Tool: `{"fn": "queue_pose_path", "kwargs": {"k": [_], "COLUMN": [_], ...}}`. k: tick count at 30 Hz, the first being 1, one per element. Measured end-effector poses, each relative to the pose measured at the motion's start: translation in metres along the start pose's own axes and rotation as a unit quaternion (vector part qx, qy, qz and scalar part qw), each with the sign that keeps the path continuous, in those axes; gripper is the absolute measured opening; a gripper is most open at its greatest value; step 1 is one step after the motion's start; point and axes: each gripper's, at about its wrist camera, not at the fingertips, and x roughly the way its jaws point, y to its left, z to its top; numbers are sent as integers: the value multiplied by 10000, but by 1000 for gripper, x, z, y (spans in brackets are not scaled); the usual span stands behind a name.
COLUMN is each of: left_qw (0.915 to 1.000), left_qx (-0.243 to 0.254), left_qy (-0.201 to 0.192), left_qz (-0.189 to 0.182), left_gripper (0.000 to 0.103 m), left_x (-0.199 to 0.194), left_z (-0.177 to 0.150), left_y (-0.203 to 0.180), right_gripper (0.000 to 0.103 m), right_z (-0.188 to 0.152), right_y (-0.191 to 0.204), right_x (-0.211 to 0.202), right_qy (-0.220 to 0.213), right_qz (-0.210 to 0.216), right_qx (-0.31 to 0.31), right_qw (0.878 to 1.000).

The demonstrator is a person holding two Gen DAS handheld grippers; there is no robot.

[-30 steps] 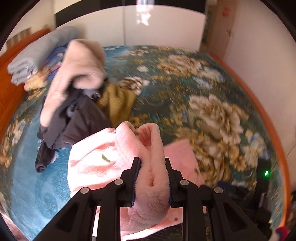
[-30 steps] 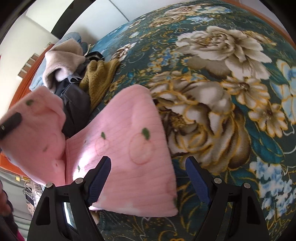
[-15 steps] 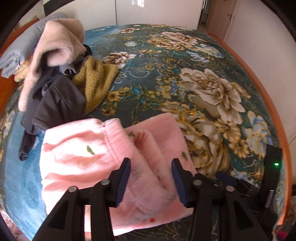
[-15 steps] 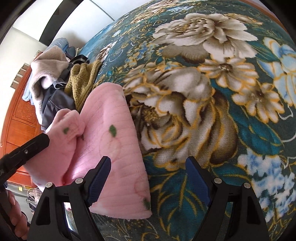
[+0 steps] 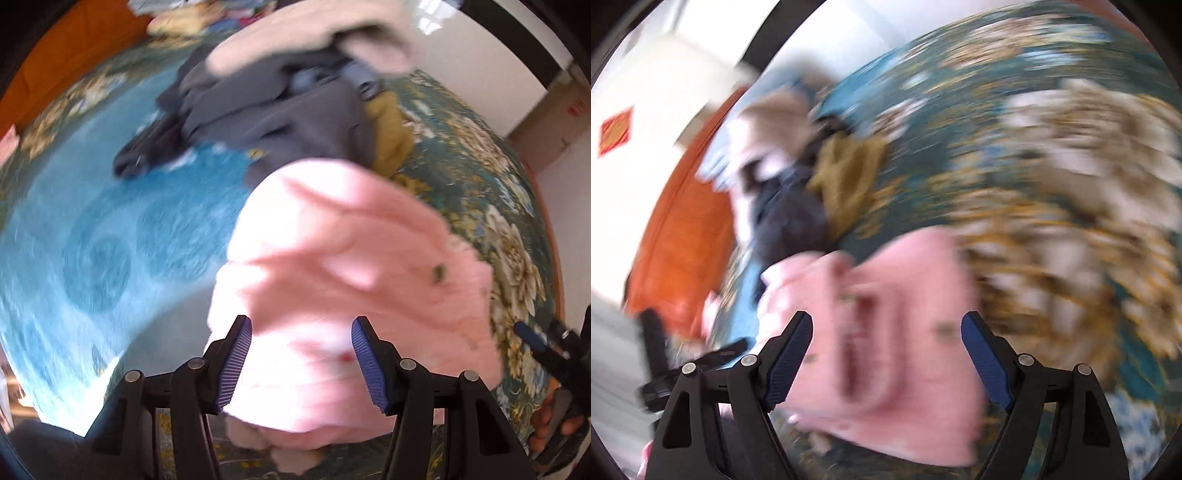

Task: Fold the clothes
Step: 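Fold the lifted pants end over with the left gripper while the right gripper grasps the fabric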

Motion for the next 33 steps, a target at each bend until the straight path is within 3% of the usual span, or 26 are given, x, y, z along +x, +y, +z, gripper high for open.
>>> {"fn": "queue_pose_path", "kwargs": {"k": [2,6,8,11,13,18,22,25,27,33], "left_qw": [9999,9998,9997,9990,9972,9872,9715,9666,9665,9611], "left_qx": [26,-15,-71,-172,-369,-1041,-1747,-1920,-1910,-1891], "left_qy": [106,140,154,126,41,-215,-231,-189,-186,-226], "left_qz": [20,-112,-193,-381,-645,-1187,-1584,-1685,-1707,-2001], "left_gripper": [61,61,62,62,62,62,62,62,62,62], "left_x": [9,14,15,15,10,-4,-3,-1,-1,1], "left_z": [-11,-19,-19,-18,-15,-11,-11,-12,-12,-8], "left_y": [7,14,16,22,32,65,93,97,96,97], "right_gripper": [83,83,83,83,83,83,81,63,40,31], "right_z": [5,3,2,15,28,51,59,63,64,60], "right_y": [14,27,27,35,43,35,24,30,35,67], "right_x": [21,46,45,42,54,103,129,134,132,98], "right_qy": [367,774,706,384,406,889,1173,1230,1220,1148], "right_qz": [182,120,17,212,343,112,292,599,593,585], "right_qx": [-121,-212,-154,-155,-190,-34,301,273,198,-303], "right_qw": [9991,9967,9974,9989,9984,9960,9922,9902,9906,9912]}}
